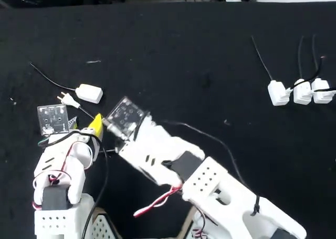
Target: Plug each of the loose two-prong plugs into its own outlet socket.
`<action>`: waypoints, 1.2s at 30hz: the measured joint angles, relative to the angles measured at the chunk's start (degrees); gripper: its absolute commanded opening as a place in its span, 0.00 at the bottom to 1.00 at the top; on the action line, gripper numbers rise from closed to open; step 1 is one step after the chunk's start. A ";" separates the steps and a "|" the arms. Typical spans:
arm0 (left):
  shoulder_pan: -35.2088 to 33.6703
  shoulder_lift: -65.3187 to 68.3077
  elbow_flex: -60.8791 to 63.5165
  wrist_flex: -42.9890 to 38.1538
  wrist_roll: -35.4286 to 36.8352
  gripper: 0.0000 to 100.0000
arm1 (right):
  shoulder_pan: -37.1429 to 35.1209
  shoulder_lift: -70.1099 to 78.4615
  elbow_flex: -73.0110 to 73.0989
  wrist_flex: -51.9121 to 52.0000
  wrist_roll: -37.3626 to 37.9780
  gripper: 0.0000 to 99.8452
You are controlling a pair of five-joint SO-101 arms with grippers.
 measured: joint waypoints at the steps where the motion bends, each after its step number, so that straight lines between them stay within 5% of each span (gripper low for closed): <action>1: -0.18 0.00 0.26 -0.44 0.00 0.22 | -0.53 0.00 0.00 0.00 0.00 0.01; 25: 3.87 -0.09 0.53 1.05 -1.67 0.22 | -0.88 0.00 0.35 -1.67 -0.09 0.01; 36: -4.40 -0.09 -1.05 1.05 1.14 0.22 | -0.97 0.00 2.37 -1.76 2.64 0.01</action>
